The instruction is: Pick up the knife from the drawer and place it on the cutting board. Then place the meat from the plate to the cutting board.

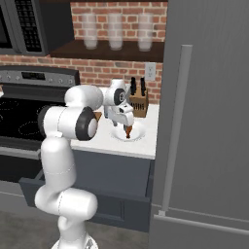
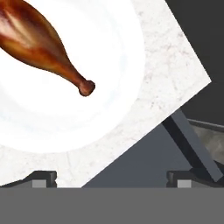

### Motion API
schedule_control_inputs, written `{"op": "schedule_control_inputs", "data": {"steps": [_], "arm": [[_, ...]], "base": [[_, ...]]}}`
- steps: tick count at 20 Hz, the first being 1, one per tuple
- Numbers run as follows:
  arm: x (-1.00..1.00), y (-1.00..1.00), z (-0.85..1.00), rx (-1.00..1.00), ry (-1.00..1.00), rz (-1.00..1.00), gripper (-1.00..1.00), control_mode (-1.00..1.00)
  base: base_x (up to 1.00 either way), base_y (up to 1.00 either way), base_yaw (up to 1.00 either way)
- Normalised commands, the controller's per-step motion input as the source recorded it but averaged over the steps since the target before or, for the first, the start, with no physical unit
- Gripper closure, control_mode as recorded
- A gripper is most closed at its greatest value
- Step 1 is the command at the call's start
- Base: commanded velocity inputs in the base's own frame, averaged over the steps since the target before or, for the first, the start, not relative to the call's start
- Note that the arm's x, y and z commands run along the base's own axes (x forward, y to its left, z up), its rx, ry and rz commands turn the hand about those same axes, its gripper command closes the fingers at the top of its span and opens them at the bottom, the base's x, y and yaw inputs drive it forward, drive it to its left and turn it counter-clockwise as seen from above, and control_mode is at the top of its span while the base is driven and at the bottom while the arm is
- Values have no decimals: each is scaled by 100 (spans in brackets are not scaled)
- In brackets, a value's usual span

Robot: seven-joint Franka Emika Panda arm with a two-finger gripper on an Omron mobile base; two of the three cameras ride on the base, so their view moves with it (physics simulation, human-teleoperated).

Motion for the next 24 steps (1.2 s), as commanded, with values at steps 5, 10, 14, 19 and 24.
{"op": "schedule_control_inputs", "data": {"steps": [5,10,14,19,24], "arm": [[0,0,0,-7,0,16,-100,-100],[0,0,-4,-2,0,16,-100,-100],[18,-4,-29,0,-1,8,-100,-100],[41,-5,-44,0,-4,3,-100,-100],[59,-6,-18,0,0,0,-100,-100]], "base": [[0,0,0],[0,0,0],[0,0,0],[0,0,0],[0,0,0]]}}
